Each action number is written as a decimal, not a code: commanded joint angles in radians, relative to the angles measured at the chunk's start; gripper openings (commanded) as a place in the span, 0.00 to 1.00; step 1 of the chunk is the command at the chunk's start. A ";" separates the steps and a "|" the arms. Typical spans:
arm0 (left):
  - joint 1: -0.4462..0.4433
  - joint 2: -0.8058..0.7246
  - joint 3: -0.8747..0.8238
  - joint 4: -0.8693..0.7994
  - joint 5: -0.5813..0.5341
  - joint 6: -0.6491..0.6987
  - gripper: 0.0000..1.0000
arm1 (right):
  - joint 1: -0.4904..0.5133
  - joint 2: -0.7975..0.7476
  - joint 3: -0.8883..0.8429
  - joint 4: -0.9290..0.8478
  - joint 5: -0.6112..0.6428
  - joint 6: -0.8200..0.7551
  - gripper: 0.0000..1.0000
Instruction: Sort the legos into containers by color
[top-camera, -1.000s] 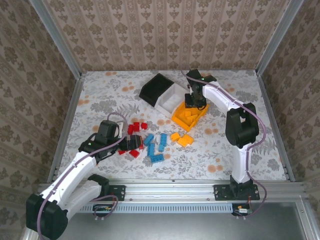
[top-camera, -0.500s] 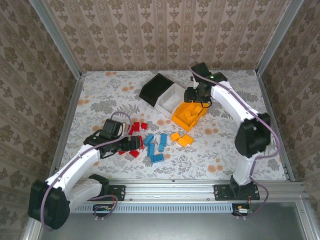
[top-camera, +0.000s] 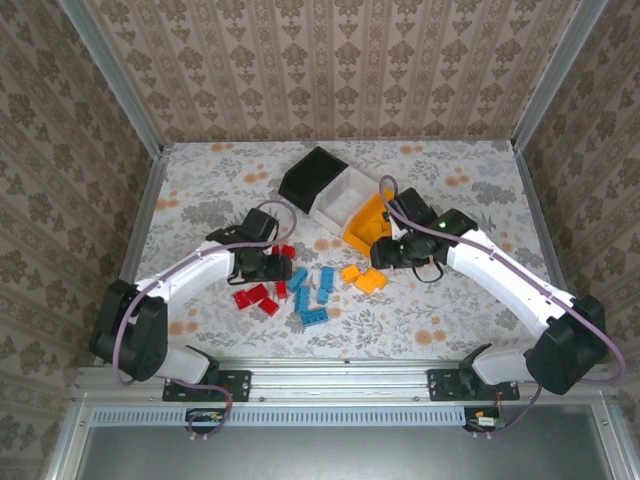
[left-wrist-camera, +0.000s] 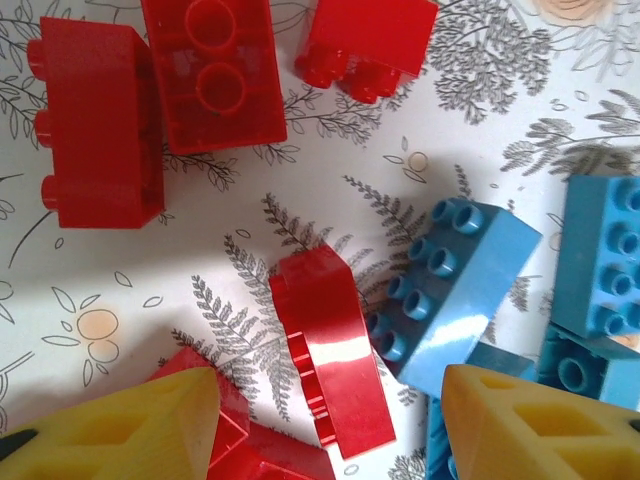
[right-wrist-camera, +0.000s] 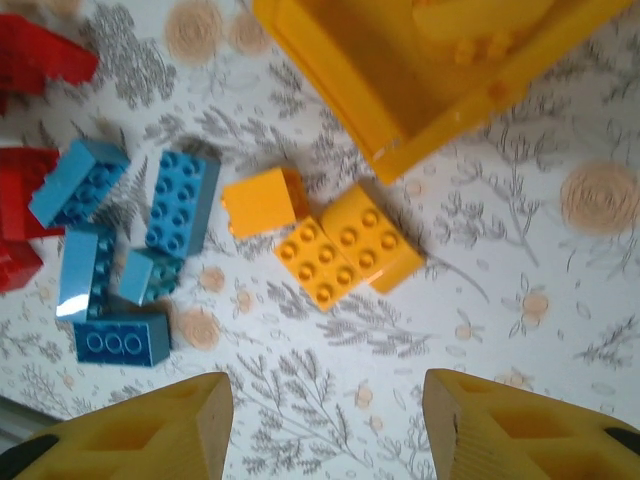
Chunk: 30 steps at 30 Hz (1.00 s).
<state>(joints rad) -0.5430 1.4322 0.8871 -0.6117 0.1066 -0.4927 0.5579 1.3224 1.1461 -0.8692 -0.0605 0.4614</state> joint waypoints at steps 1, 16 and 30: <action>-0.006 0.039 0.027 -0.039 -0.023 0.023 0.59 | 0.022 -0.091 -0.042 0.018 0.002 0.064 0.54; -0.012 0.189 0.055 0.024 -0.002 0.025 0.41 | 0.051 -0.141 -0.112 0.037 -0.006 0.100 0.54; -0.009 0.143 0.140 -0.049 -0.001 0.061 0.16 | 0.055 -0.161 -0.124 0.049 0.012 0.110 0.53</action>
<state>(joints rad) -0.5495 1.6253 0.9550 -0.6086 0.1074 -0.4667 0.6067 1.1912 1.0386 -0.8333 -0.0605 0.5549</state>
